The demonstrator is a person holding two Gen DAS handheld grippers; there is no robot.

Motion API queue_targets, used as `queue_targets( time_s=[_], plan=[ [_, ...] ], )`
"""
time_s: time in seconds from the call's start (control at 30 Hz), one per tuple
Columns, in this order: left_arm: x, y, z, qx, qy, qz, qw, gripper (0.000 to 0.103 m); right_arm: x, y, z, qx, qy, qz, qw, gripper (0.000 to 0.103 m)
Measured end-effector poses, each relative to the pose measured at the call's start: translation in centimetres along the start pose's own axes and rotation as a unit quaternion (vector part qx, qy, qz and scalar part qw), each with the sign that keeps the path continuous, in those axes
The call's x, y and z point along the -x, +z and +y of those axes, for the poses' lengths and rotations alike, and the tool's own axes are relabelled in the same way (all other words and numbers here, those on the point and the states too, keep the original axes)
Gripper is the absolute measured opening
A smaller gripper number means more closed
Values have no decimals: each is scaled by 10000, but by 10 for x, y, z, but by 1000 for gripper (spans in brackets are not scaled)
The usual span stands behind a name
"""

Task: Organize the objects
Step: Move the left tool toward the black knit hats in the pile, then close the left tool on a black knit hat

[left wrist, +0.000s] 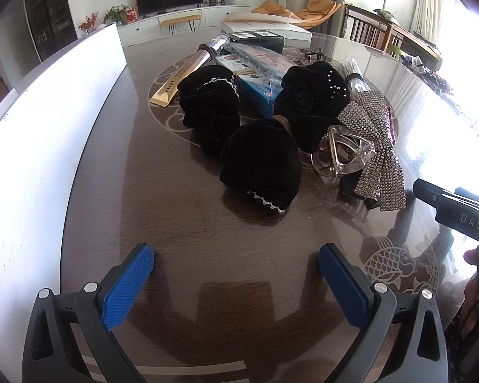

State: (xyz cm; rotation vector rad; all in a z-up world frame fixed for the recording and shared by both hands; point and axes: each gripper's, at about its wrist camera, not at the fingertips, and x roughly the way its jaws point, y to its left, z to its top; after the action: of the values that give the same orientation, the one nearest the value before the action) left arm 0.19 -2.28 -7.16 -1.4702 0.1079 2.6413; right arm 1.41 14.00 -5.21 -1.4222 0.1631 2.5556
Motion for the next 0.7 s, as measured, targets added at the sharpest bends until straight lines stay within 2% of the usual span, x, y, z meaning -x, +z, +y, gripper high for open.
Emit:
queue_targets(
  time_s=[0.2,0.4,0.5,0.6,0.7],
  plan=[
    [-1,1,0,9,-2,-8,10000,103,0,0,0,1,-1,-2,10000,103],
    [-2,5,2,-3,-20,224,9997,103,0,0,0,-2,-8,-3,10000,103],
    [-2,7,12,268,72,360,9990,103,0,0,0,-1,-8,-3,10000,103],
    [14,12,21,662,-372,99,9971,103,0,0,0,-3,-8,-3,10000,103],
    [28,25,22,662,-254,-237,9972,103,0,0,0,-3,-9,-3,10000,103]
  ],
)
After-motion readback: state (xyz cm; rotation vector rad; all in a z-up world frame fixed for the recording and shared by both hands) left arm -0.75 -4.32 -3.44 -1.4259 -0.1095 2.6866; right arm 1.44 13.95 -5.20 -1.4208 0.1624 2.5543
